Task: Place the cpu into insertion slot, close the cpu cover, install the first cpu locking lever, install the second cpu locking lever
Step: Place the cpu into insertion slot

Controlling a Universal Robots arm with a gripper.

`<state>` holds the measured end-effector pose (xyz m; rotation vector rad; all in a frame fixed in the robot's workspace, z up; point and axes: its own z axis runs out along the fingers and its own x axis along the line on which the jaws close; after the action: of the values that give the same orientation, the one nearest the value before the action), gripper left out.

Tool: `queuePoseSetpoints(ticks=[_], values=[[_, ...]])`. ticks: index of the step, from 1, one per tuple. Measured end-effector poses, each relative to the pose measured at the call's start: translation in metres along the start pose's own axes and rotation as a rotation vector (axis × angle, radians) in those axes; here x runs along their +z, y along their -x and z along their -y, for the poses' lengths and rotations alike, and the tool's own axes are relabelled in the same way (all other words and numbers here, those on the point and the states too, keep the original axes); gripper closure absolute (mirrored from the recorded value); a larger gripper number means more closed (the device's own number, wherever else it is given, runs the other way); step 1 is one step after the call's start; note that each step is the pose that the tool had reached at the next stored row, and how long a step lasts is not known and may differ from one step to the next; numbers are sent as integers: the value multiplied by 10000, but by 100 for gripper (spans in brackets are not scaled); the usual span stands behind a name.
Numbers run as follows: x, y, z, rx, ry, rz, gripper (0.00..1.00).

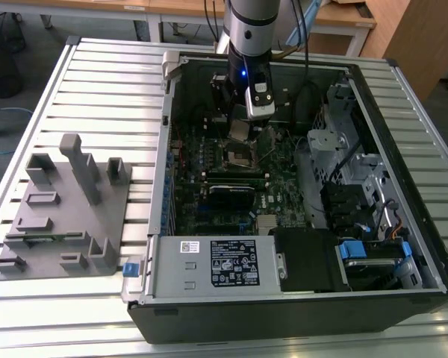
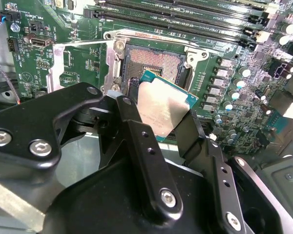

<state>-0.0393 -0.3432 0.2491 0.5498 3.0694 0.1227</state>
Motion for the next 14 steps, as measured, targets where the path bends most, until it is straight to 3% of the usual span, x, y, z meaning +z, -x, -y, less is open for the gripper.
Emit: queuePoseSetpoints(ticks=[6,11,14], values=[[0,0,0,23,0,3,46],[7,0,1,763,-6,62,46],[7,0,1,796,-5,65,46]])
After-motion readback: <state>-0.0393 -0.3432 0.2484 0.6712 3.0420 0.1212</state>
